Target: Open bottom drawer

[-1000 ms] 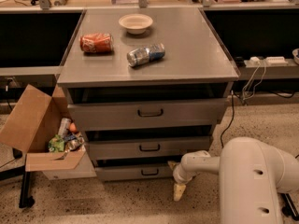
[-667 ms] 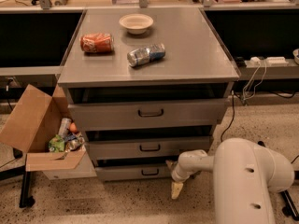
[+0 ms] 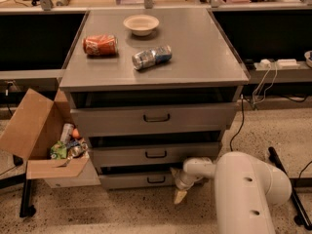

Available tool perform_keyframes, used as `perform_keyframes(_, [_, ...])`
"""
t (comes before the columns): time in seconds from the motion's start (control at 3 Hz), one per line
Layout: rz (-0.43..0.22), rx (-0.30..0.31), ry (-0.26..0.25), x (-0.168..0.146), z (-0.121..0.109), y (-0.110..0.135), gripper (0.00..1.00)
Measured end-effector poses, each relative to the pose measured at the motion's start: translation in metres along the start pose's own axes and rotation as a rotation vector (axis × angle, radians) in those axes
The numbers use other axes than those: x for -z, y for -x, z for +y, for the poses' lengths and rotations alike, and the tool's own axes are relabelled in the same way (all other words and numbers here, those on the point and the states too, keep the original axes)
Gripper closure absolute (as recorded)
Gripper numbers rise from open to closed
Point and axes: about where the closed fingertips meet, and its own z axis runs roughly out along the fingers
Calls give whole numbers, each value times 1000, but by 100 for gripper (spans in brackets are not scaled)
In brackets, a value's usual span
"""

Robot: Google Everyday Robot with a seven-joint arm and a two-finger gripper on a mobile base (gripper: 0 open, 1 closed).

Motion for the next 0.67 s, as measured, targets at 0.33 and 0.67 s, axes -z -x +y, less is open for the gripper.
perform_keyframes(0.33, [-21, 12, -21, 8, 1, 1, 48])
perform_keyframes(0.67, [-30, 1, -44, 34, 19, 8, 72])
